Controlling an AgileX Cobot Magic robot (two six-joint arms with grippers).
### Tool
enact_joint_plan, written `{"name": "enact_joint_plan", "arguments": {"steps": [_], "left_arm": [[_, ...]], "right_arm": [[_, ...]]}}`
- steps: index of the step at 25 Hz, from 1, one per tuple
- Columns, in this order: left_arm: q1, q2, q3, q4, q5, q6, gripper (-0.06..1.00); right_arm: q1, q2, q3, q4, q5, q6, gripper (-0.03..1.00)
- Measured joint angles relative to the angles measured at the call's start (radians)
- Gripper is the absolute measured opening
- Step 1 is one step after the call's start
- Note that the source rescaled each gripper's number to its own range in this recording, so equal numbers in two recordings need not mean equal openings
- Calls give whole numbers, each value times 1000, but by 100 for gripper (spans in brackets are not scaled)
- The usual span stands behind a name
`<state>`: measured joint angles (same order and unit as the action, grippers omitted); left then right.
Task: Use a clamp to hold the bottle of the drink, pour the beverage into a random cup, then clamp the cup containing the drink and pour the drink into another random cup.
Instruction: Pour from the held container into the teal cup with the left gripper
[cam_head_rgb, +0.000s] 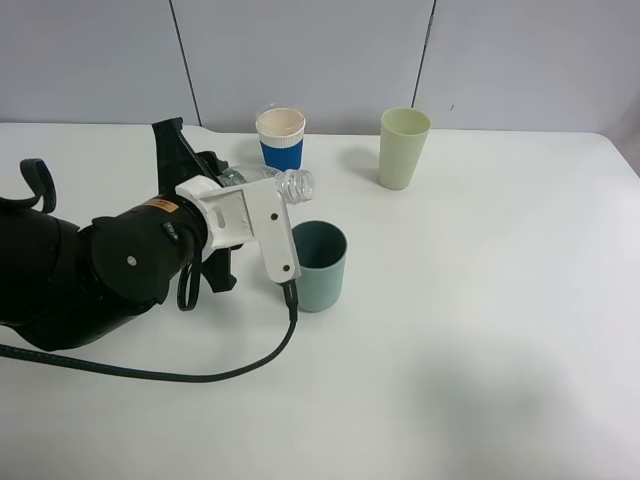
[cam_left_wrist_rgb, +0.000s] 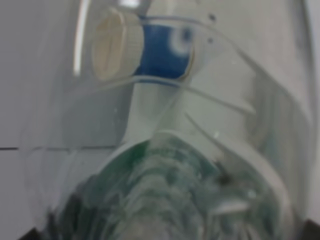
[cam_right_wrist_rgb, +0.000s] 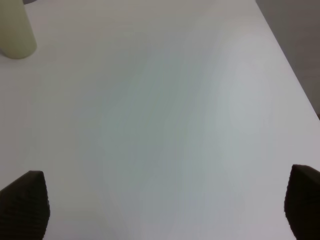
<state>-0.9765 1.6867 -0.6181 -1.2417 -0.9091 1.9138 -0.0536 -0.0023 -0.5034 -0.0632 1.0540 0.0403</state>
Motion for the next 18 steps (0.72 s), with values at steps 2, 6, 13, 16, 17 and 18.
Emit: {"name": "enact_joint_plan", "arguments": {"steps": [2, 6, 13, 16, 17, 18], "left_arm": [[-1, 0, -3, -28, -7, 33, 6], [-1, 18, -13, -91, -32, 114, 6], [-1, 31, -16, -141, -34, 241, 6], [-1, 33, -18, -176, -34, 304, 6], [-1, 35, -24, -189, -34, 319, 6], [-1, 35, -29, -202, -34, 332, 6]], "right_arm": [[0, 0, 0, 0, 0, 0, 100], [0, 0, 0, 0, 0, 0, 100], [0, 0, 0, 0, 0, 0, 100], [0, 0, 0, 0, 0, 0, 100], [0, 0, 0, 0, 0, 0, 100], [0, 0, 0, 0, 0, 0, 100]]}}
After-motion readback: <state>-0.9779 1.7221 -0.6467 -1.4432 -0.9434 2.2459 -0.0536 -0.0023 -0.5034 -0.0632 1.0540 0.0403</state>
